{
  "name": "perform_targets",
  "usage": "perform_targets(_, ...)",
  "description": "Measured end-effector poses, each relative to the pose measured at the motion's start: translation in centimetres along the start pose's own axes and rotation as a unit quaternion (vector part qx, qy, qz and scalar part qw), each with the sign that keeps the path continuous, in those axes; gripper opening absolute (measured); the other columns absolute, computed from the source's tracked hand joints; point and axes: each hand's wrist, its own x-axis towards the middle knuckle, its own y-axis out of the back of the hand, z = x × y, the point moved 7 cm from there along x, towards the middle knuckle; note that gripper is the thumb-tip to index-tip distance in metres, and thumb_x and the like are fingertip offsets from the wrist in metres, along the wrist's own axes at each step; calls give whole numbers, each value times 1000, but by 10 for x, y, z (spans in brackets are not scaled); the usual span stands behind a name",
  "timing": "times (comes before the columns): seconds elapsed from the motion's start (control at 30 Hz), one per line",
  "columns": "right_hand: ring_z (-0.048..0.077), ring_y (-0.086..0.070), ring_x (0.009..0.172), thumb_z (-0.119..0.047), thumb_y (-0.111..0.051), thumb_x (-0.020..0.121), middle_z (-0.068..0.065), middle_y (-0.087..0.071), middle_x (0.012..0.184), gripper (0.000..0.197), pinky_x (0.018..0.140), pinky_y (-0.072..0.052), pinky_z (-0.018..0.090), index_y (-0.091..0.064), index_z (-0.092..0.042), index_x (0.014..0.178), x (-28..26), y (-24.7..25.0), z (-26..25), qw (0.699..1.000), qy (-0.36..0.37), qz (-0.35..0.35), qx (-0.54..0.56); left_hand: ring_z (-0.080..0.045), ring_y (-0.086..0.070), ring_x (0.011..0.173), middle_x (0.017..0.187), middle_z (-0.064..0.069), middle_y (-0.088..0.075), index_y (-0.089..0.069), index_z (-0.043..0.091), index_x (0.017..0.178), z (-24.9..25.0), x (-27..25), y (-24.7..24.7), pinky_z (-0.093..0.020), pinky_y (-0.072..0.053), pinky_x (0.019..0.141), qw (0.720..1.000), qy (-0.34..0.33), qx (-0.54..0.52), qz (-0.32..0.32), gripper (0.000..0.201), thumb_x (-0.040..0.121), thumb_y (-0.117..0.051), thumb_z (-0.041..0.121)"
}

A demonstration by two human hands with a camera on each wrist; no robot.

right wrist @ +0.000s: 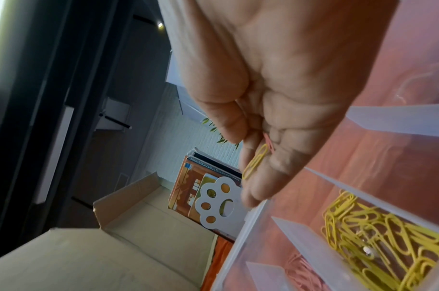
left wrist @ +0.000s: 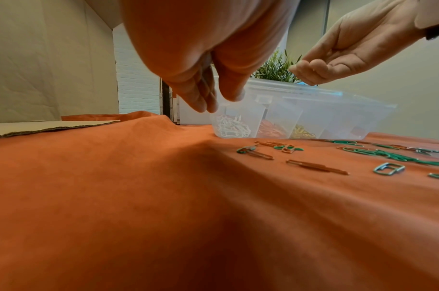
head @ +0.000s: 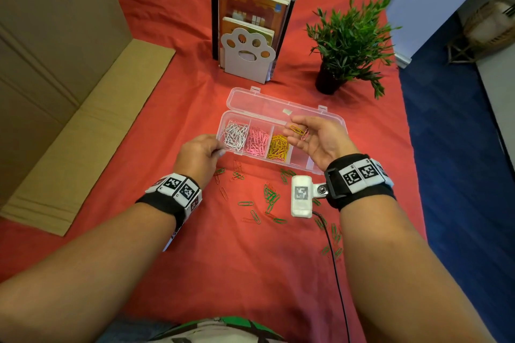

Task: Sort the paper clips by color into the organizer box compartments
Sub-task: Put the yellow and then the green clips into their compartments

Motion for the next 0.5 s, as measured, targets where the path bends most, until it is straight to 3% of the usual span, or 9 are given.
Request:
perform_targets(0.1, 13, -67, 58, -10, -39, 96, 8, -61, 77, 21, 57, -55, 23, -59, -5, 90, -2, -2, 1, 999, -6, 11, -34, -27, -65, 92, 94, -13, -70, -73, 4, 86, 2, 0, 1, -21, -41, 85, 1000, -1, -5, 2, 10, 78, -68, 6)
perform_targets(0.17, 10, -49, 48, -9, -44, 93, 2, -48, 65, 20, 46, -45, 21, -61, -6, 85, -4, -5, 0, 995, -5, 24, -93, -27, -65, 92, 93, -13, -70, -73, 3, 86, 3, 0, 1, -22, -42, 85, 1000, 0, -4, 2, 10, 78, -68, 6)
perform_targets(0.23, 13, -38, 52, -10, -52, 89, 0, -42, 62, 14, 46, -36, 23, -65, -5, 86, -8, -12, -3, 954, -1, 31, -298, -27, -64, 92, 94, -13, -70, -72, 3, 87, 3, 1, 2, -21, -40, 84, 1000, 5, 1, 2, 10, 79, -67, 7)
perform_targets(0.27, 17, -45, 60, -11, -53, 89, 3, -50, 68, 15, 53, -40, 25, -66, -3, 90, -9, -17, -3, 886, 2, 22, -464, -27, -64, 92, 94, -13, -70, -72, 3, 87, 3, 2, 2, -21, -40, 84, 1000, 8, 3, 1, 10, 79, -67, 8)
perform_targets(0.3, 22, -54, 73, -12, -52, 88, 8, -58, 81, 20, 64, -46, 27, -66, 0, 96, -10, -24, 0, 796, 7, -4, -605, -28, -64, 92, 94, -13, -70, -72, 4, 87, 4, 3, 2, -21, -40, 84, 1000, 10, 7, 0, 11, 79, -67, 9)
perform_targets(0.33, 26, -58, 90, -10, -49, 87, 12, -62, 98, 25, 78, -50, 30, -66, -2, 104, -11, -28, 6, 719, 11, -24, -695, -28, -64, 92, 94, -13, -70, -72, 4, 88, 5, 4, 2, -21, -41, 84, 1000, 12, 11, -4, 11, 80, -67, 9)
perform_targets(0.37, 28, -57, 104, -10, -49, 85, 13, -60, 112, 30, 88, -50, 34, -65, -7, 109, -12, -29, 12, 663, 8, -32, -748, -28, -64, 91, 94, -13, -70, -72, 5, 88, 6, 6, 3, -21, -41, 83, 1000, 12, 15, -7, 11, 80, -66, 10)
perform_targets(0.43, 31, -47, 118, -13, -51, 82, 13, -49, 125, 35, 100, -43, 43, -63, -17, 115, -9, -27, 24, 575, 13, -35, -817, -28, -63, 90, 93, -13, -70, -72, 6, 88, 9, 9, 4, -24, -43, 82, 1000, 17, 18, -14, 11, 80, -66, 10)
perform_targets(0.5, 33, -40, 123, -18, -52, 83, 13, -42, 129, 35, 104, -34, 48, -62, -21, 116, -5, -25, 31, 511, 24, -26, -859, -28, -62, 91, 94, -13, -69, -72, 5, 88, 11, 11, 5, -27, -44, 84, 999, 24, 19, -22, 11, 81, -65, 10)
